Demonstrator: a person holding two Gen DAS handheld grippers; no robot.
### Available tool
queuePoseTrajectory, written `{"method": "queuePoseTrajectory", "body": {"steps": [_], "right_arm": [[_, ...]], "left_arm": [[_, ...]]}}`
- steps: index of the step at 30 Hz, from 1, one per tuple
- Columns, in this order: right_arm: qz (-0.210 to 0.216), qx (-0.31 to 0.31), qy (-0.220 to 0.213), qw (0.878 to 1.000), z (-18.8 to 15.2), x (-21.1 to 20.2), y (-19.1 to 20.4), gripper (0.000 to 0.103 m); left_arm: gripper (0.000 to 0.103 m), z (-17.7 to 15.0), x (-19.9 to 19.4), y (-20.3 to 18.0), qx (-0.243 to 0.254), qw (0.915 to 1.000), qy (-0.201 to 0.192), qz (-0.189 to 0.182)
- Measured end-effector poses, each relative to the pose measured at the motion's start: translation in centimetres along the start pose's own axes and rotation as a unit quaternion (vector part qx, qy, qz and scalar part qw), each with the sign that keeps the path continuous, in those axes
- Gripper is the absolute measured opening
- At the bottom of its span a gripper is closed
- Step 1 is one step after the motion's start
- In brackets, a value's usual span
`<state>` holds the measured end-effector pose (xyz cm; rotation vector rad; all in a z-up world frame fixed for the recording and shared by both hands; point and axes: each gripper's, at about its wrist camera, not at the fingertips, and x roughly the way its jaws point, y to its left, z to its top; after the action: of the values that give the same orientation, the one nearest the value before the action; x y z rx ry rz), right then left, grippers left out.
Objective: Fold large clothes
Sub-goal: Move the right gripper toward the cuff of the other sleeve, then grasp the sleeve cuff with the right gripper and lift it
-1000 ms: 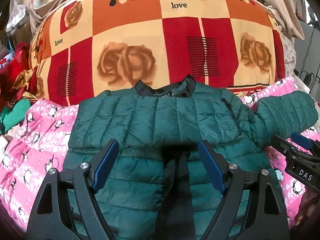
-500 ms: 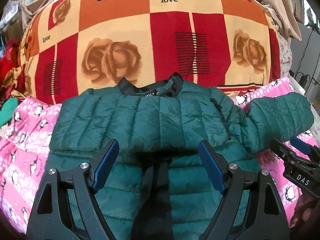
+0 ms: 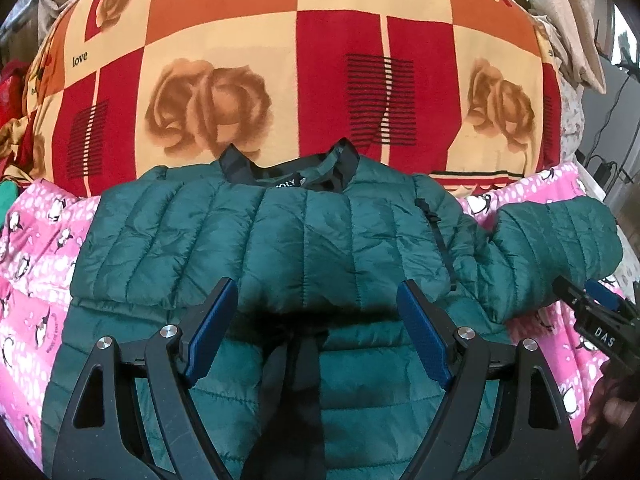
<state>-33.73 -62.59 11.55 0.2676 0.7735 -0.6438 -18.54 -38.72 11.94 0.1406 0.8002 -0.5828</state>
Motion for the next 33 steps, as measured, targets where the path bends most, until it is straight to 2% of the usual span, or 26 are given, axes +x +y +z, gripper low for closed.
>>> {"method": "queuePoseTrajectory", "body": {"steps": [5,11,17,22,26,29,30,33], "right_arm": [[-0.019,0.012,0.000,1.000,0.4,0.8,-1.6,0.080],[-0.051,0.065,-0.003,0.997,1.1,1.4,-5.3,0.080],[-0.097,0.137,-0.001,0.986,1.7,2.0,-10.5,0.080],[-0.097,0.202,0.021,0.974,2.0,4.3,-14.6,0.080],[-0.082,0.179,0.005,0.980,3.4,5.7,-14.3,0.081],[-0.076,0.156,-0.003,0.985,4.0,6.5,-13.7,0.041],[-0.065,0.154,-0.002,0.986,4.1,6.5,-13.5,0.033],[-0.036,0.149,-0.023,0.988,4.1,5.3,-12.9,0.021]], "left_arm": [[0.082,-0.1,0.6,0.5,-0.006,1.0000,0.008,0.001],[0.082,-0.2,1.1,0.7,-0.001,0.9999,0.011,0.002],[0.082,-0.4,1.4,1.1,-0.004,0.9999,0.013,-0.001],[0.082,-0.6,1.9,1.8,-0.011,0.9998,0.019,-0.002],[0.082,-0.9,2.5,2.4,-0.010,0.9996,0.025,0.005],[0.082,-1.1,2.8,2.9,-0.015,0.9994,0.030,0.006],[0.082,-1.1,2.9,3.1,-0.016,0.9994,0.031,0.007],[0.082,-1.1,2.8,3.6,-0.019,0.9994,0.029,0.010]]}}
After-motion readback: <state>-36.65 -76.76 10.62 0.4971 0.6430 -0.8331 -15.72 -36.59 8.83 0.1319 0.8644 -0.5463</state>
